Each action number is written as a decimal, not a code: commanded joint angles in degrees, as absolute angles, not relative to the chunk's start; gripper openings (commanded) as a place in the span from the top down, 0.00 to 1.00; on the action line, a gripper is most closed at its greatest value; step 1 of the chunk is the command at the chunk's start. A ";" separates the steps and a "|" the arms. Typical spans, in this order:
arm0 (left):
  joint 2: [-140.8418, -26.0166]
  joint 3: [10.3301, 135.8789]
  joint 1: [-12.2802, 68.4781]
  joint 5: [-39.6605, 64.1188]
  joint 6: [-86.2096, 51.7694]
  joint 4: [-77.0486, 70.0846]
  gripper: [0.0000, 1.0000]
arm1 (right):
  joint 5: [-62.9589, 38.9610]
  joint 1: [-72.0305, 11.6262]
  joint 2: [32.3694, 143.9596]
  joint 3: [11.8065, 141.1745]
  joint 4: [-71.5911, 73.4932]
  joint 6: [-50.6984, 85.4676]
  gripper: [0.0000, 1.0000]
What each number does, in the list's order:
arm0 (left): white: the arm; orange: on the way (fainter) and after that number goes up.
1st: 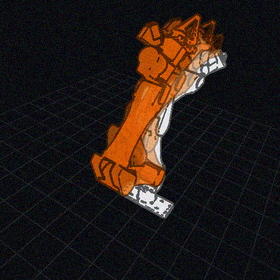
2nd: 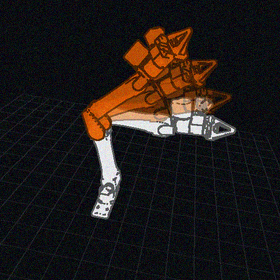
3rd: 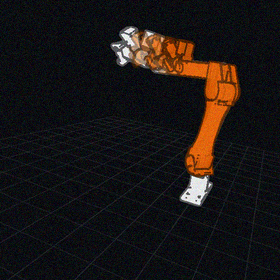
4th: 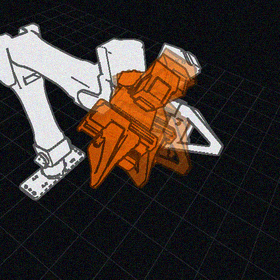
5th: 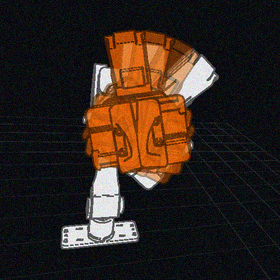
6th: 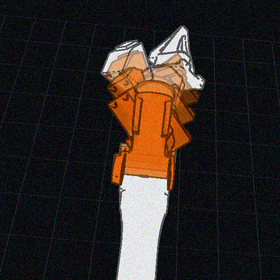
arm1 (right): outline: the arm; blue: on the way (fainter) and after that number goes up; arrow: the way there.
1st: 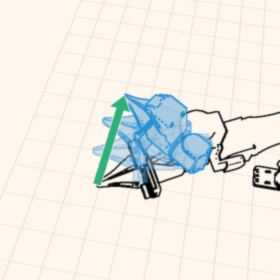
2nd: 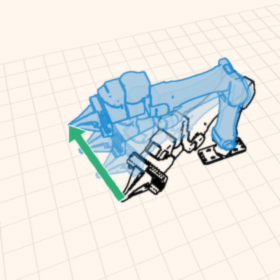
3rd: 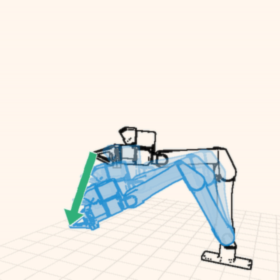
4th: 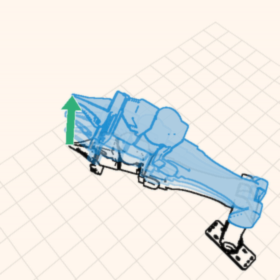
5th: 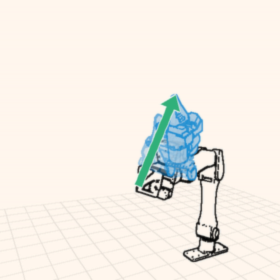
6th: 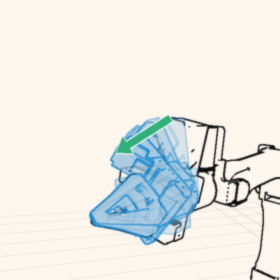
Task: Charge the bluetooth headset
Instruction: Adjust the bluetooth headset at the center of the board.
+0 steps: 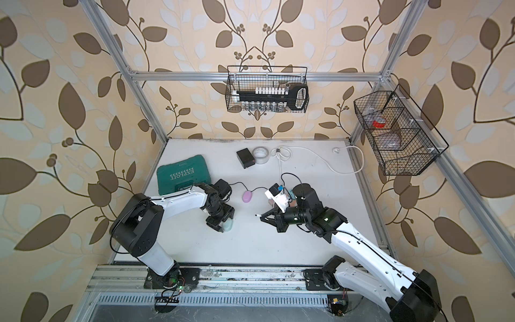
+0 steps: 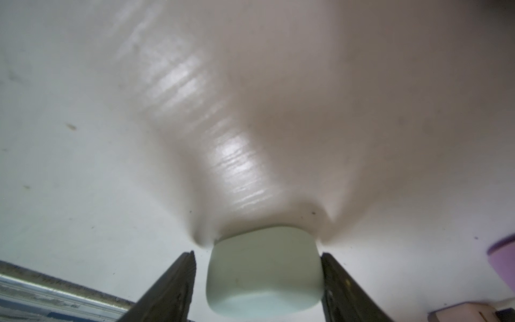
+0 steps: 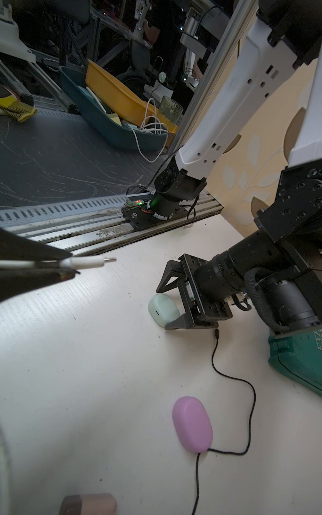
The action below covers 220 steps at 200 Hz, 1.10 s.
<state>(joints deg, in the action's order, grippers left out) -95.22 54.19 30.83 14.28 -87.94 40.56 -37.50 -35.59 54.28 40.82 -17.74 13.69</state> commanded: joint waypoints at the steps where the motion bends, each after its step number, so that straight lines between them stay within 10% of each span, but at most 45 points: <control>1: -96.04 54.95 31.65 13.63 -89.11 41.80 0.25 | -38.51 -35.42 53.61 40.07 -16.62 13.89 0.97; 220: -87.89 54.27 33.67 0.05 -97.29 48.08 0.23 | -40.67 -35.39 51.64 39.42 -14.95 14.32 0.97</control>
<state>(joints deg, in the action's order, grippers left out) -91.37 54.00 33.78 5.13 -97.93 46.00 -39.13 -35.55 52.45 40.10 -16.03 13.93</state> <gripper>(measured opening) 0.770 0.050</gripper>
